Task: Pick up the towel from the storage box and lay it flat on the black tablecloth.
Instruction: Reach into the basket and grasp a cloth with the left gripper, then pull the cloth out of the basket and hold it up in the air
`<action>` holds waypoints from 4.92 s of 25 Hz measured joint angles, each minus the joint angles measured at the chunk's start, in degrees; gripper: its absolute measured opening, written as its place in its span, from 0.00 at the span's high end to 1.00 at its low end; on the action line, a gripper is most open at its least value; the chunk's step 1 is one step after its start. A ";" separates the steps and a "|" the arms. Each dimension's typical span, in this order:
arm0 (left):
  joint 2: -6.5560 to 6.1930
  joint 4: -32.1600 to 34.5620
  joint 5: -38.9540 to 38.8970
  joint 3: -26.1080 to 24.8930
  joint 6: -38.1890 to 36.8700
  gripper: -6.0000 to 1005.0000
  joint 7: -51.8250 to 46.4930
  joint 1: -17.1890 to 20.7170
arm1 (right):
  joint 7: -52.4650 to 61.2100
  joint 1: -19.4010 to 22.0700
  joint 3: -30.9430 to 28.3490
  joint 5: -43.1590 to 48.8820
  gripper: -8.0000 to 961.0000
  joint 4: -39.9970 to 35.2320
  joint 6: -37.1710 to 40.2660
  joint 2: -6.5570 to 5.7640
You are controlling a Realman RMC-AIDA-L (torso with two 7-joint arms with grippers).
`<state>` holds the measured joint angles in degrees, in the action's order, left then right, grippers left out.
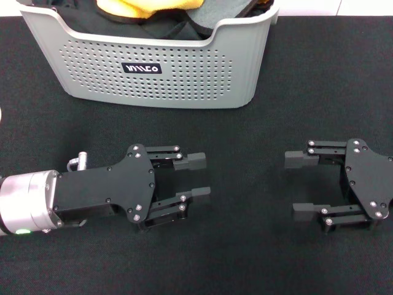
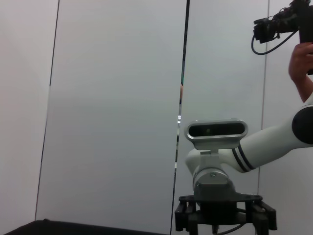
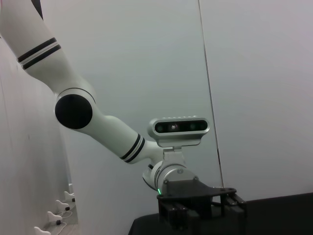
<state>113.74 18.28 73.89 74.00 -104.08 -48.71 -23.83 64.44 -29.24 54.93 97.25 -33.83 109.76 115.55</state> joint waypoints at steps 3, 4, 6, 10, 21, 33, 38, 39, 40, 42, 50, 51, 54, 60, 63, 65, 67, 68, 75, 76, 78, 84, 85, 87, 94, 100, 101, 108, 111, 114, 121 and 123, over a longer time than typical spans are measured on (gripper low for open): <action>0.07 0.00 0.02 0.00 0.77 0.53 -0.39 -0.02 | 0.11 0.02 0.00 0.00 0.27 0.38 0.03 0.03; 0.14 0.00 0.03 0.00 1.06 0.53 -0.41 -0.03 | 0.15 0.01 0.00 -0.01 0.28 0.42 0.04 0.03; 0.26 0.00 0.03 0.00 1.30 0.54 -0.42 -0.05 | 0.24 0.01 0.00 -0.14 0.29 0.43 0.06 0.02; 0.46 0.00 0.04 0.00 1.34 0.54 -0.43 -0.07 | 0.30 0.03 0.00 -0.21 0.32 0.44 0.05 0.02; 0.97 0.00 -0.63 -0.57 2.20 0.56 -0.57 0.30 | 1.12 0.19 -0.60 -0.32 0.37 1.09 -0.51 0.02; 6.04 3.47 -5.63 -18.89 6.96 0.58 -3.61 -0.14 | 0.28 3.09 -5.82 -1.25 0.37 1.89 -0.62 0.29; 6.60 7.45 -5.91 -19.13 10.74 0.59 -3.66 -2.44 | -0.43 3.74 -5.88 -1.44 0.37 2.51 -0.50 0.18; 6.53 7.74 -5.92 -19.26 11.04 0.59 -3.42 -3.13 | -0.60 3.85 -5.89 -1.48 0.37 2.55 -0.45 0.16; 6.52 8.14 -5.92 -19.30 11.51 0.59 -2.93 -3.47 | -0.77 3.91 -5.89 -1.48 0.37 2.60 -0.46 0.15; 6.60 9.58 -5.95 -19.35 14.09 0.59 -0.66 -3.97 | -0.98 3.94 -5.90 -1.49 0.37 2.65 -0.52 0.16; 6.60 10.42 -7.96 -19.05 22.08 0.61 7.74 -4.65 | -1.56 3.67 -5.80 -1.51 0.37 2.65 -0.37 0.11; 6.62 10.42 -7.97 -19.06 22.85 0.61 10.14 -4.59 | -1.81 3.66 -5.80 -1.52 0.37 2.65 -0.37 0.11; 6.72 9.97 -7.98 -19.07 24.66 0.61 14.50 -4.34 | -2.19 3.44 -5.81 -1.53 0.37 2.64 -0.35 0.10; 6.79 9.45 -8.37 -19.12 26.12 0.62 17.57 -3.96 | -2.31 3.24 -5.81 -1.54 0.37 2.62 -0.32 0.17; 6.84 8.99 -8.63 -19.14 26.25 0.63 19.40 -3.94 | -2.40 3.19 -5.77 -1.54 0.37 2.62 -0.30 0.19; 6.90 8.17 -9.20 -19.16 26.75 0.63 21.96 -4.13 | -2.43 3.16 -5.66 -1.54 0.37 2.63 -0.28 0.24; 6.97 6.71 -10.32 -18.91 27.44 0.64 25.40 -4.58 | -2.46 3.15 -5.55 -1.54 0.37 2.62 -0.25 0.29; 6.98 6.12 -10.87 -18.72 27.66 0.64 26.69 -4.74 | -2.49 3.15 -5.51 -1.54 0.37 2.63 -0.23 0.31; 7.08 1.15 -19.40 -15.05 28.52 0.65 38.36 -6.12 | -2.57 3.13 -5.29 -1.54 0.37 2.69 -0.07 0.34; 7.08 0.99 -20.17 -14.62 28.73 0.65 39.09 -6.12 | -2.57 3.13 -5.28 -1.54 0.37 2.74 -0.05 0.36; 7.08 0.24 -22.30 -13.62 29.20 0.65 41.06 -6.16 | -2.57 3.13 -5.27 -1.54 0.37 2.89 -0.03 0.38; 7.05 -2.07 -25.30 -11.94 29.56 0.66 44.19 -6.91 | -2.57 3.13 -5.27 -1.54 0.37 3.30 0.00 0.38; 7.04 -2.07 -25.30 -11.94 29.61 0.67 44.27 -6.93 | -2.58 3.13 -5.27 -1.54 0.37 3.36 0.00 0.37; 7.03 -2.10 -25.28 -11.92 29.62 0.67 44.27 -6.93 | -2.80 3.13 -5.28 -1.54 0.37 3.45 0.03 0.37; 7.01 -3.31 -25.36 -11.82 28.51 0.82 44.16 -7.12 | -3.95 3.14 -5.34 -1.54 0.37 4.22 0.51 0.37; 7.02 -5.48 -29.34 -11.77 26.50 0.88 44.32 -7.28 | -3.97 3.13 -5.32 -1.54 0.37 4.22 0.53 0.38; 7.02 -6.34 -30.80 -11.77 25.53 0.89 44.22 -7.38 | -3.98 3.14 -5.35 -1.54 0.37 4.22 0.54 0.38; 6.28 -7.02 -34.03 -12.06 15.18 0.95 25.94 -6.40 | -3.98 3.14 -5.64 -2.30 0.37 4.82 0.54 0.37; 5.98 -3.49 -33.59 -11.95 9.71 0.98 16.83 -3.89 | -3.98 3.14 -5.71 -2.58 0.37 4.83 0.54 0.37; 6.03 1.54 -32.69 -11.76 3.24 0.99 7.26 -0.69 | -4.01 3.22 -5.73 -3.91 0.37 4.83 0.53 0.37; 5.67 5.71 -33.62 -11.99 -11.71 0.99 -15.39 1.14 | -5.29 3.28 -5.75 -6.11 0.37 5.37 0.54 0.38; 5.85 6.03 -33.58 -11.89 -12.06 0.99 -18.13 1.13 | -6.27 3.18 -5.72 -7.10 0.37 6.10 0.54 0.38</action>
<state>119.59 24.31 40.30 62.10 -116.14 -66.83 -22.70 58.17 -26.06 49.21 90.14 -27.73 110.31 115.93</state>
